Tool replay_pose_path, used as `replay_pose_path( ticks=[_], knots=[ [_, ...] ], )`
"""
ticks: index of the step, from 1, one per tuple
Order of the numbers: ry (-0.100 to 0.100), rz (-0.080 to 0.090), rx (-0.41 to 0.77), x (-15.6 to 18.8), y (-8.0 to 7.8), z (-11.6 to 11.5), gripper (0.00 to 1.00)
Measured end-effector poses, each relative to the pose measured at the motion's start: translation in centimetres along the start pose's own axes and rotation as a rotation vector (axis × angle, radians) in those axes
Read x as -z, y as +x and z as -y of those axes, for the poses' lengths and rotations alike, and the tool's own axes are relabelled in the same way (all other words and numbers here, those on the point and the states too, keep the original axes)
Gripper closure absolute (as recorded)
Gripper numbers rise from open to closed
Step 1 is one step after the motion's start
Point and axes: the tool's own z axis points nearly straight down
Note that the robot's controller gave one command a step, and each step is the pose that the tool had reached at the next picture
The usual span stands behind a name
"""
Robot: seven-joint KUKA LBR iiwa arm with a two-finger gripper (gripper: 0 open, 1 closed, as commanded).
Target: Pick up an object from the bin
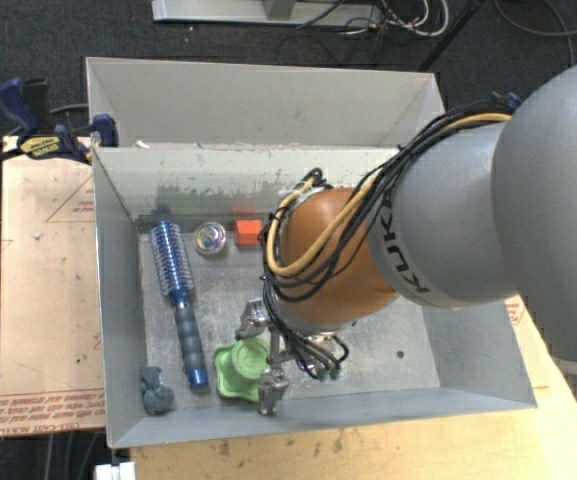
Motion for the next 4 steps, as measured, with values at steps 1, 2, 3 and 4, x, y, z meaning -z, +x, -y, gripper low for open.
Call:
replay_pose_path(
  ticks=[1, 2, 3, 4],
  knots=[
    [0.0, 0.005, -0.043, -1.5, -0.5, -0.3, 0.0],
    [-0.009, 0.028, -0.129, -3.5, -1.1, 0.4, 0.0],
    [-0.002, 0.029, -0.133, -3.5, -1.2, -0.1, 0.0],
    [-0.003, 0.029, -0.135, -3.5, -1.2, -0.1, 1.0]
  ],
)
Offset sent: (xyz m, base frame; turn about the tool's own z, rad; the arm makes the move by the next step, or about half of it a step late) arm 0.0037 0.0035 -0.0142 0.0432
